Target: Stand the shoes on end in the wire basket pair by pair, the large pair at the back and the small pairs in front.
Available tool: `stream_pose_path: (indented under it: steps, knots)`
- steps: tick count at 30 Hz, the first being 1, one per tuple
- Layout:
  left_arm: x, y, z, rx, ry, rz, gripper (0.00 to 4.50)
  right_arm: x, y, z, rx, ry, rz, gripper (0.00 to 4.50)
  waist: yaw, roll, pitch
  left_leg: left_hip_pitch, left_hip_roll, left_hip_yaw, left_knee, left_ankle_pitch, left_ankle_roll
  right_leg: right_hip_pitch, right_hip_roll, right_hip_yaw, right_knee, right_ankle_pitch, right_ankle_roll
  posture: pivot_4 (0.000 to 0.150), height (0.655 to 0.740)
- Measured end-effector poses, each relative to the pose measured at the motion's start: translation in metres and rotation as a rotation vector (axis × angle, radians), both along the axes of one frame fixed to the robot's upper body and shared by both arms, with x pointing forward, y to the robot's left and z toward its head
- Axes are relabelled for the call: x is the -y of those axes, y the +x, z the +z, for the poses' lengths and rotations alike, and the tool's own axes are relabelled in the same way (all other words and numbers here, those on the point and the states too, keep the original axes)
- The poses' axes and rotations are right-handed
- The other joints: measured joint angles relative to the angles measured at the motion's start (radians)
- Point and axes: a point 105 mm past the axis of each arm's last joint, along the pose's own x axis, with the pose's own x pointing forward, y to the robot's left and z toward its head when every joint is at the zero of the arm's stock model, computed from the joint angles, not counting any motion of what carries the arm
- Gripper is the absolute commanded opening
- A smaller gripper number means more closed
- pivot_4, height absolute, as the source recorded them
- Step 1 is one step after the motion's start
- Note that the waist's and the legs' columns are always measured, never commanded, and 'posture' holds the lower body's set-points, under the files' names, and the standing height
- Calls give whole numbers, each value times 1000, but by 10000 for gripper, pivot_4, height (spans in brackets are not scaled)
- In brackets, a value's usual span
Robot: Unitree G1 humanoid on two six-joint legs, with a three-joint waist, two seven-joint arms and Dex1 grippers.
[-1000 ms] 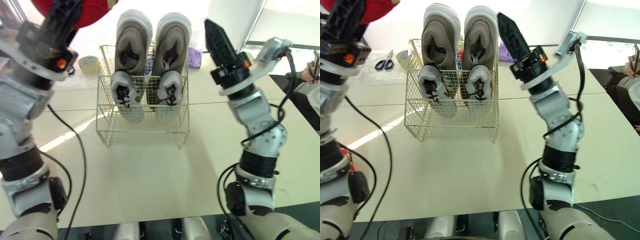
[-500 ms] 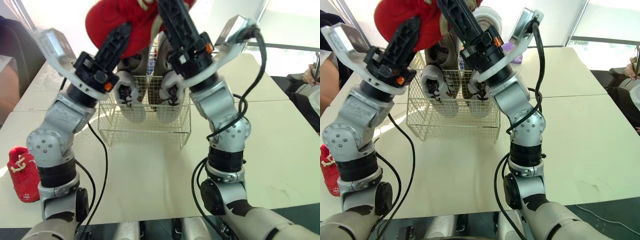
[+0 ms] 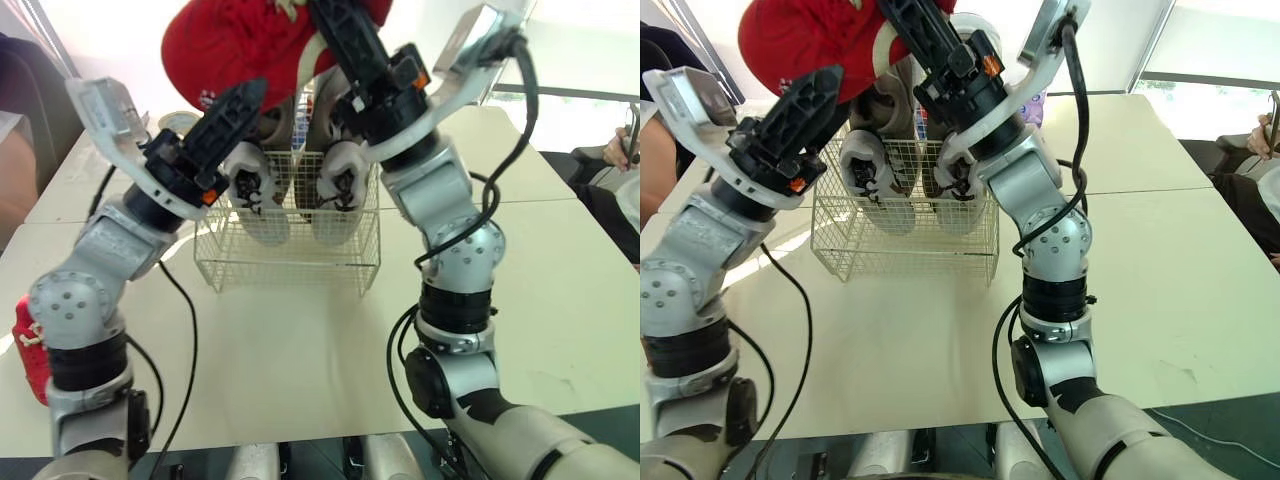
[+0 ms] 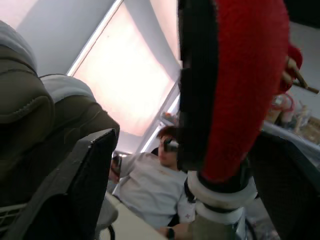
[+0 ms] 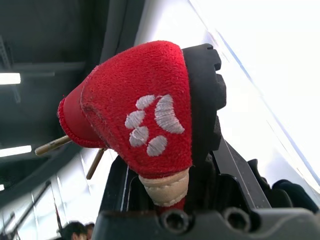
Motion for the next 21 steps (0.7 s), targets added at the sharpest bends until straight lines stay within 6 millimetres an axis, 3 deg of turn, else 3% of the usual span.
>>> stream_pose_path:
  steps: [5,8,13,21]
  knots:
    - [-17,-21,-50,-82,467,59,38230,42,2,-15,161,-363,-90,6456,7,1,1,0,-2,1,-1,-2,3,0,-2,-1,-3,-2,-3,1500,7400]
    - [-27,-36,-69,-160,594,24,38230,66,1,-24,199,-530,-97,6456,3,1,2,0,-1,2,-1,-2,3,-1,-2,-1,-3,-3,-3,1500,7400]
    - [-29,-54,-70,-133,715,-3,38230,75,0,-52,179,-692,-15,6456,-1,3,2,1,1,3,-2,-2,2,-3,-2,0,-2,-4,-5,1500,7400]
    - [-28,-44,-67,-101,679,47,38230,68,10,-91,214,-846,-19,6456,5,3,2,0,0,3,-2,-1,1,-3,-3,0,-2,-3,-5,1500,7400]
